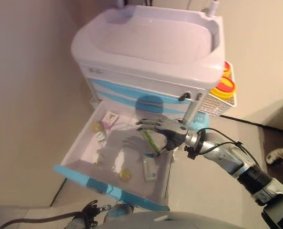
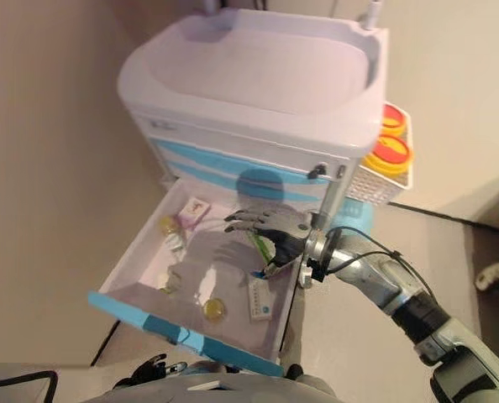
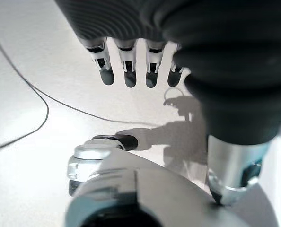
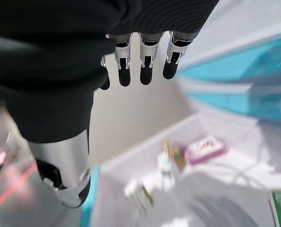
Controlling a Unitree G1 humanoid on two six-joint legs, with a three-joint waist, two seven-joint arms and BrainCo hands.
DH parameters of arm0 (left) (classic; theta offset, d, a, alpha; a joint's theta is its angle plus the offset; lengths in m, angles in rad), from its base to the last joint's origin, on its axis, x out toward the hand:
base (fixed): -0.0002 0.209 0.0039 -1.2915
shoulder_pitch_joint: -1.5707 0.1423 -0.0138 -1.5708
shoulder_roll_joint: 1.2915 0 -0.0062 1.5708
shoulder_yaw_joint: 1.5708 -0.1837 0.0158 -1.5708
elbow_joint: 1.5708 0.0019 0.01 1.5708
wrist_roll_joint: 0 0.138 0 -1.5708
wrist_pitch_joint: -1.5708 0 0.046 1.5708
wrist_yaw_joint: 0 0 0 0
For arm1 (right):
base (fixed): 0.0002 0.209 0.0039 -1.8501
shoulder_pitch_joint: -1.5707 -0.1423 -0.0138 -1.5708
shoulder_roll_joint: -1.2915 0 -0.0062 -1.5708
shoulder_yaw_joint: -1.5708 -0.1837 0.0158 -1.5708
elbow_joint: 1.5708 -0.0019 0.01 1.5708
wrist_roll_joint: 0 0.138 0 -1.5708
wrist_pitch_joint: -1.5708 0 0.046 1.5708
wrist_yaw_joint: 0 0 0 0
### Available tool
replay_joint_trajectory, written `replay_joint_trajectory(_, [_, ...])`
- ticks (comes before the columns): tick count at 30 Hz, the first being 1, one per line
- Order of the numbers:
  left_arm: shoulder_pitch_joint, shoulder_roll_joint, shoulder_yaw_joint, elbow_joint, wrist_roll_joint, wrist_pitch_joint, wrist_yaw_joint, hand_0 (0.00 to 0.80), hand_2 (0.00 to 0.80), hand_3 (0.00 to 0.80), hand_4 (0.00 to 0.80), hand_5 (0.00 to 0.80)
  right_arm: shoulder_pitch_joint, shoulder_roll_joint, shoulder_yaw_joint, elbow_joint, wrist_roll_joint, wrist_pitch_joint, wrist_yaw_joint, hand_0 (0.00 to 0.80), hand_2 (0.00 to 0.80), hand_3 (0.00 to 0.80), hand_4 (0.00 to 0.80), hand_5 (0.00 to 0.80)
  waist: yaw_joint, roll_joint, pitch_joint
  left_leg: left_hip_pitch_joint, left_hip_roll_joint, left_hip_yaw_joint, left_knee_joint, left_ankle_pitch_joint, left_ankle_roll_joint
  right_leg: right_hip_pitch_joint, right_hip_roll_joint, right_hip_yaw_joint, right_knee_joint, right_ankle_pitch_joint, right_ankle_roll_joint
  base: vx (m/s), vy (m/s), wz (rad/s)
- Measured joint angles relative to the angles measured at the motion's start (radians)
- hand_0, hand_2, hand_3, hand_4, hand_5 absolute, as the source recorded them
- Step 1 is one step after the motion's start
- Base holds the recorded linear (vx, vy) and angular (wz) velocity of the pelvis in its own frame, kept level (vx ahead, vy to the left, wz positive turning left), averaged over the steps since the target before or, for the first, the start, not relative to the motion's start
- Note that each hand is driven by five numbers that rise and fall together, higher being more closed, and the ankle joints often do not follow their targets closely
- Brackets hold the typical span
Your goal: Open the drawer and pick up the medicine
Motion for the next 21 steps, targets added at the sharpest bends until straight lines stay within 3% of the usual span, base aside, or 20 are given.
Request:
replay_joint_trajectory(8, [0.045, 0.004, 0.001, -0.013, 0.016, 0.038, -0.014, 0.000, 0.000, 0.000, 0.000, 0.000, -0.026, 0.071, 0.105, 0.236, -0.158, 0.022, -0.021, 0.000, 0.000, 0.000, 0.000, 0.000, 0.093, -0.008, 0.017, -0.002, -0.016, -0.090, -0.016, 0.015, -0.005, 0.065, 0.001, -0.107, -0.060, 0.003, -0.004, 0.023, -0.024, 0.40])
replay_joint_trajectory(15, [0.058, 0.005, 0.001, -0.040, 0.038, 0.051, -0.023, 0.000, 0.000, 0.000, 0.000, 0.000, -0.048, 0.116, 0.141, 0.351, -0.236, 0.042, -0.030, 0.000, 0.000, 0.000, 0.000, 0.000, 0.153, -0.022, 0.028, -0.001, -0.021, -0.122, -0.018, 0.015, -0.006, 0.091, 0.003, -0.144, -0.087, 0.003, -0.002, 0.016, -0.014, 0.16])
replay_joint_trajectory(21, [0.055, 0.006, 0.001, -0.043, 0.039, 0.050, -0.026, 0.000, 0.000, 0.000, 0.000, 0.000, -0.050, 0.160, 0.163, 0.439, -0.274, 0.056, -0.059, 0.000, 0.000, 0.000, 0.000, 0.000, 0.172, -0.035, 0.036, -0.004, -0.032, -0.151, -0.018, 0.016, -0.008, 0.103, 0.003, -0.168, -0.101, 0.002, 0.000, 0.014, -0.014, 0.12])
